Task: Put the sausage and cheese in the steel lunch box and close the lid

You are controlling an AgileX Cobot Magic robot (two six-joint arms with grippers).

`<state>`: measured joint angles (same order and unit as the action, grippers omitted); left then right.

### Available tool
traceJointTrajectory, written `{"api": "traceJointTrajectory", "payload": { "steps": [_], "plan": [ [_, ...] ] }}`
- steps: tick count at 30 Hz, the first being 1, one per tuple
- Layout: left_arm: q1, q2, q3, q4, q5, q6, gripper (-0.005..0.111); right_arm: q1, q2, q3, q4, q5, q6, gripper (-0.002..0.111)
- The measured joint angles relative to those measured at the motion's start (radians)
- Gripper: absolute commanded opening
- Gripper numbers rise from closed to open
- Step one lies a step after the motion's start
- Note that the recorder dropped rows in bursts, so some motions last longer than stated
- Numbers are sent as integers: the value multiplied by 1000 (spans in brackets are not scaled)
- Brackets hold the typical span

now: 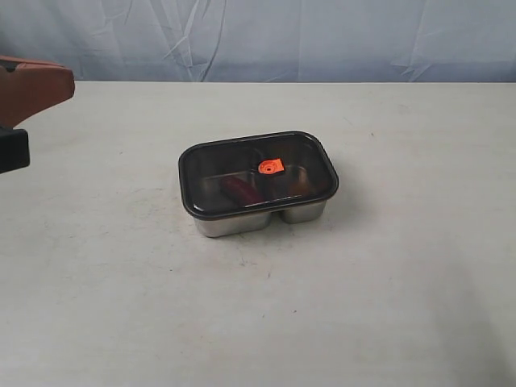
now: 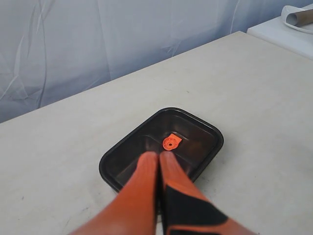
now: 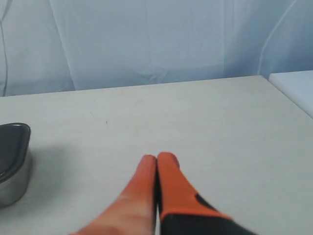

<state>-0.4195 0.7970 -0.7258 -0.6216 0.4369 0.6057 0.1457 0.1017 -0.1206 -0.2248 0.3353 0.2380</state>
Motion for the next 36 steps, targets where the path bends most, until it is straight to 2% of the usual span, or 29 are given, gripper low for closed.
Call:
{"api": "traceJointTrajectory", "payload": {
  "steps": [13, 36],
  "plan": [
    [0, 0, 0, 0, 0, 0, 0, -101, -95, 110, 109, 13, -137, -1],
    [0, 0, 0, 0, 0, 0, 0, -109, -95, 114, 128, 28, -215, -1]
  ]
}}
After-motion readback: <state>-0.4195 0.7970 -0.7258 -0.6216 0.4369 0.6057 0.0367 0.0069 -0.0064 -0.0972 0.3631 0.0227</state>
